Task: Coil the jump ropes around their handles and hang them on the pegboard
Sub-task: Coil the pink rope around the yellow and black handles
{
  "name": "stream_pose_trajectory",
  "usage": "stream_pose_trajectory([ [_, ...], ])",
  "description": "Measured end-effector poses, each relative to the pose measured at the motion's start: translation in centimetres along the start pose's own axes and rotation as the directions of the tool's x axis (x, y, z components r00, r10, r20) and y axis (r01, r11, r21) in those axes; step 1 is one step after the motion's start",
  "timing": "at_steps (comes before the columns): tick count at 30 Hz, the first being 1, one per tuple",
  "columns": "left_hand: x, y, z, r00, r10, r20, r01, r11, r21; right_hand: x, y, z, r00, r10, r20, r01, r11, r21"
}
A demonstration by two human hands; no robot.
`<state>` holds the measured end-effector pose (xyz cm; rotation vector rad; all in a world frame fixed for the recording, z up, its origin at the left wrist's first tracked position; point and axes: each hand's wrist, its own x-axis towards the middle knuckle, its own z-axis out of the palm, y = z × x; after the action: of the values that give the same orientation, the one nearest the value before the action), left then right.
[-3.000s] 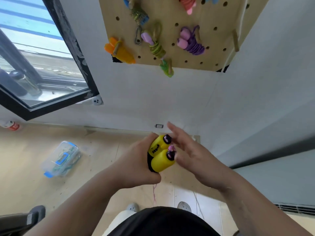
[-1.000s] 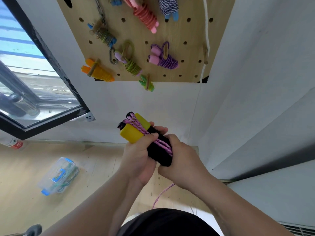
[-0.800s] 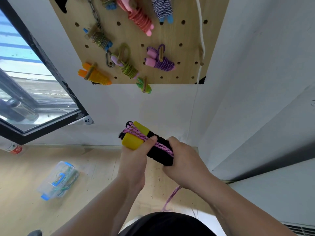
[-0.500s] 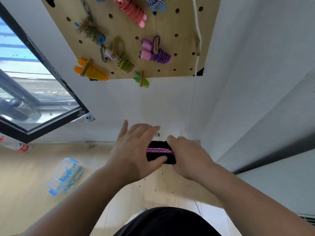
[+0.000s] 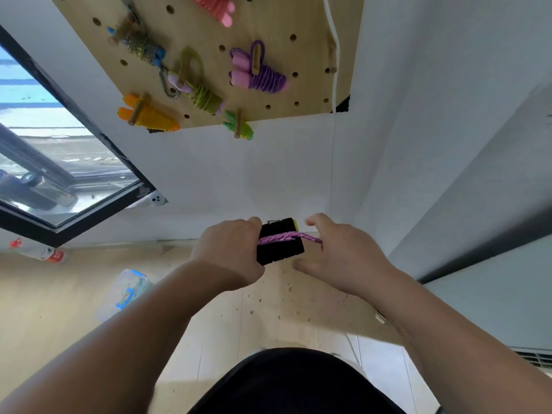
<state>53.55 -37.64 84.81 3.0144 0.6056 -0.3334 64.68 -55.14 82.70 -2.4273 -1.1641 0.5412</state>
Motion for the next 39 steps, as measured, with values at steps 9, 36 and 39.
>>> stream_pose_trajectory([
  [9,0.7,-0.5,1.1,0.998,-0.037,0.045,0.047,0.971,-0.236,-3.4,2.2,0.6,0.991,-0.116,-0.067,0.123,0.987,0.104],
  [36,1.1,-1.5,0.1,0.998,-0.002,0.070,0.007,0.998,-0.066,-2.6,-1.7,-1.4,0.969,-0.245,0.041,0.248,0.959,-0.140],
  [39,1.0,-1.3,0.7,0.998,-0.064,0.023,0.068,0.961,-0.269,-3.6,-1.2,-0.6,0.980,-0.197,-0.041,0.197,0.980,0.011],
])
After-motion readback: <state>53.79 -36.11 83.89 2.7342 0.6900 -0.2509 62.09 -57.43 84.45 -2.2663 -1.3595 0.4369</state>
